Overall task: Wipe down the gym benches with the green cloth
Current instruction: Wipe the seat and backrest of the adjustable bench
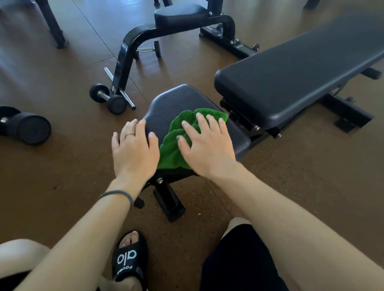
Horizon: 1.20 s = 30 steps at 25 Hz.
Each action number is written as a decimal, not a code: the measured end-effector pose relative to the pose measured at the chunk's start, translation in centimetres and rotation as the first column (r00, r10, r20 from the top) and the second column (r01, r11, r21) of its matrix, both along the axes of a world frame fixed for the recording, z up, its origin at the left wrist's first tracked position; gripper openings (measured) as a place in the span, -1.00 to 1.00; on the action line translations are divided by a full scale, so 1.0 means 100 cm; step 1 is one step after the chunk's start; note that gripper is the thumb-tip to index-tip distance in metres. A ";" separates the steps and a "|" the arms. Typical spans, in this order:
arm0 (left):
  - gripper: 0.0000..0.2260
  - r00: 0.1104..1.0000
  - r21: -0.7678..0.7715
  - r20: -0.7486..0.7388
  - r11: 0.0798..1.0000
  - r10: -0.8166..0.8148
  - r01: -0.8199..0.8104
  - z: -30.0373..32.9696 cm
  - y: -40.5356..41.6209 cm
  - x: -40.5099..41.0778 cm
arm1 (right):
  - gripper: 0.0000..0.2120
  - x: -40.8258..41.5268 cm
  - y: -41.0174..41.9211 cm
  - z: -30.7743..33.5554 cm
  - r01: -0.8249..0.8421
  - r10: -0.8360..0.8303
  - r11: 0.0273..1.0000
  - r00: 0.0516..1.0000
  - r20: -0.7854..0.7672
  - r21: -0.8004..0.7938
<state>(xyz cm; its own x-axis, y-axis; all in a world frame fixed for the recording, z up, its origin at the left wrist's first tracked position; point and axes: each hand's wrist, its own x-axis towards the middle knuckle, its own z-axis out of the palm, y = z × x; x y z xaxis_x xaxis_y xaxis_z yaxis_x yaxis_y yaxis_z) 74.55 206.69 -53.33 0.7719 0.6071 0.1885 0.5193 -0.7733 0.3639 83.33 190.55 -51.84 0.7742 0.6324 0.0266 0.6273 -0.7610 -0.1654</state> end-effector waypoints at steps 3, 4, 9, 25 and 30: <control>-0.58 0.994 0.057 0.106 0.998 0.007 -0.013 -0.004 -0.003 0.000 | -0.43 0.051 0.027 0.001 0.063 -0.065 0.997 0.996 -0.068 -0.034; -0.58 0.994 0.054 0.110 0.998 0.008 -0.014 -0.004 0.000 0.000 | -0.43 0.060 0.035 0.002 0.075 -0.079 0.996 0.994 -0.079 -0.050; -0.49 0.997 0.085 0.083 0.996 0.000 -0.007 -0.006 0.001 0.004 | -0.44 -0.010 -0.001 -0.005 0.027 -0.028 0.998 0.999 0.018 0.064; -0.50 0.995 0.090 0.097 0.996 -0.014 0.006 -0.005 -0.001 0.002 | -0.49 0.056 -0.048 0.008 0.480 -0.391 0.865 0.827 -0.404 0.146; -0.50 0.995 0.089 0.090 0.996 -0.031 0.023 -0.005 -0.002 0.002 | -0.45 -0.034 -0.039 -0.008 0.537 -0.524 0.837 0.842 -0.132 0.103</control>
